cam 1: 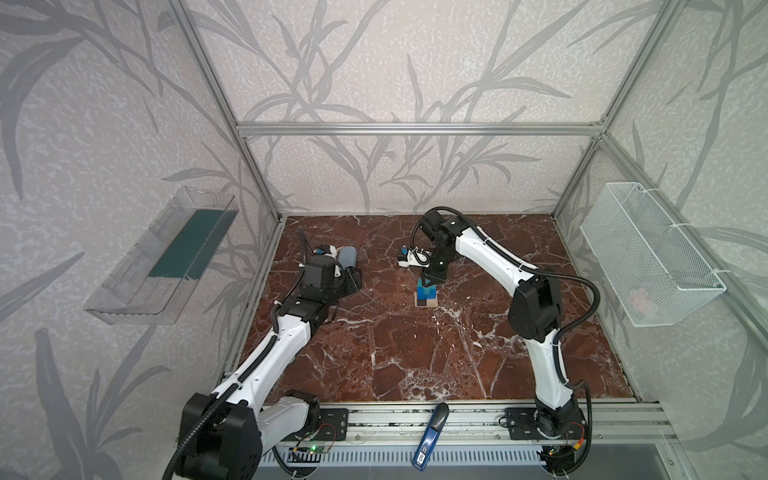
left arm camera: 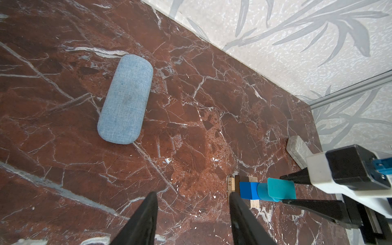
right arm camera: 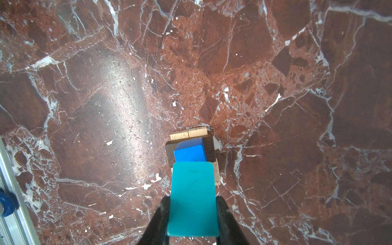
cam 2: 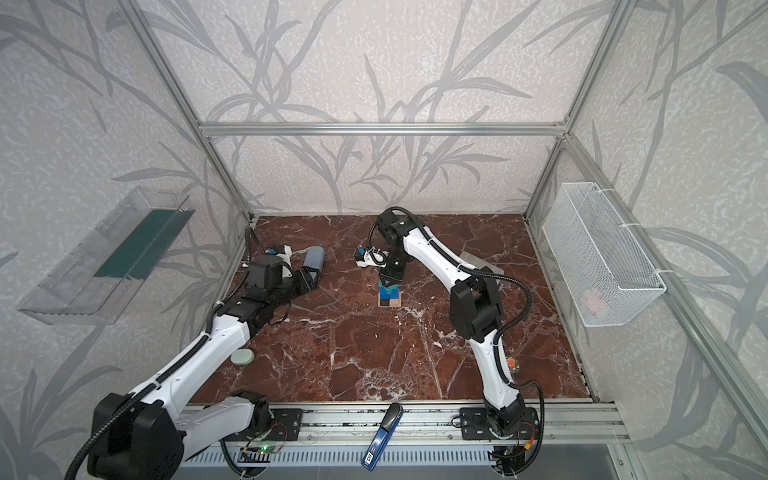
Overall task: Build the wood block tower
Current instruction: 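Lower the teal block onto the teal cylinder with the right gripper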
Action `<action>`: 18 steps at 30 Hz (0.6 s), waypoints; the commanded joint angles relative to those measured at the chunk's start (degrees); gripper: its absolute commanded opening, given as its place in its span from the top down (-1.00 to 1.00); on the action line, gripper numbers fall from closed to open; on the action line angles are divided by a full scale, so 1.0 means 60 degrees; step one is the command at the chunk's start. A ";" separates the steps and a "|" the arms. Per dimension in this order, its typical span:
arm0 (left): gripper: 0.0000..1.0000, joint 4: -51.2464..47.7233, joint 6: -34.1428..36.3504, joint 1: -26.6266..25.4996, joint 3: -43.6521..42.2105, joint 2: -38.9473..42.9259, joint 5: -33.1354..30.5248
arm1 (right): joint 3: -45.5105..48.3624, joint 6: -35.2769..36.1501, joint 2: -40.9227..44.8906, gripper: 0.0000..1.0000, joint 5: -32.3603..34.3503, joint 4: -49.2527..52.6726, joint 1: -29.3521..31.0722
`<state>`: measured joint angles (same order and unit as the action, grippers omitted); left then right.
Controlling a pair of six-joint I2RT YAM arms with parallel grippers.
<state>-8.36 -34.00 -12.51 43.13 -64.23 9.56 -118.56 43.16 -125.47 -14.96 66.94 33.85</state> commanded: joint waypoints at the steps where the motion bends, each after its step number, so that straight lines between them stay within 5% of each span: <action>1: -0.06 0.0061 0.0158 0.0049 0.0326 0.0015 0.0025 | -0.0315 0.0131 -0.0213 0.53 0.0091 0.0474 -0.0033; 18: -0.06 0.0081 0.0153 0.0049 0.0322 -0.0020 0.0014 | -0.0557 0.0080 -0.0422 0.42 0.0091 0.0669 -0.0038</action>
<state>-8.34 -34.02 -12.51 43.13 -64.23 9.56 -120.29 43.03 -127.07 -14.59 68.38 33.85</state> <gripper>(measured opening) 0.531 0.316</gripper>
